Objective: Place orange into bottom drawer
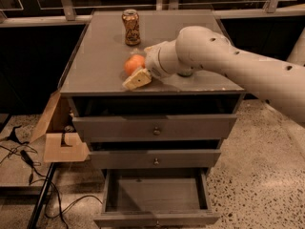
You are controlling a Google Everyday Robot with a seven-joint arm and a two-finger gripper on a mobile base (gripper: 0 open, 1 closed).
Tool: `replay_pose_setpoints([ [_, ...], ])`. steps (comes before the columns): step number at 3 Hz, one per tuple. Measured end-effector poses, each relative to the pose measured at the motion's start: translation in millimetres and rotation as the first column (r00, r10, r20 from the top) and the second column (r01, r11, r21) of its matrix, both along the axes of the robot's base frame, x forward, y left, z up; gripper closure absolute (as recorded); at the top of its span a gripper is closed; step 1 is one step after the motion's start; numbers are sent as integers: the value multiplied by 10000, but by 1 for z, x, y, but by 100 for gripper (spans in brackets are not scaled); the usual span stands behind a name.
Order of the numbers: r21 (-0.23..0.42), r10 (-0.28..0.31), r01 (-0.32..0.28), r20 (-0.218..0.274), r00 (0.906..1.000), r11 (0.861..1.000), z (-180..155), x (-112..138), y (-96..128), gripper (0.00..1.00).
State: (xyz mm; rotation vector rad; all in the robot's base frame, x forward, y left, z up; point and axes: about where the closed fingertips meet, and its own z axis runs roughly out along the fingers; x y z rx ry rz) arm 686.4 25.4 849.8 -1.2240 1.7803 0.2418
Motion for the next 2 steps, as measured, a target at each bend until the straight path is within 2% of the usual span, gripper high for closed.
replay_pose_setpoints([
  [2, 0, 1, -1, 0, 10000, 10000, 0, 0, 0, 69],
])
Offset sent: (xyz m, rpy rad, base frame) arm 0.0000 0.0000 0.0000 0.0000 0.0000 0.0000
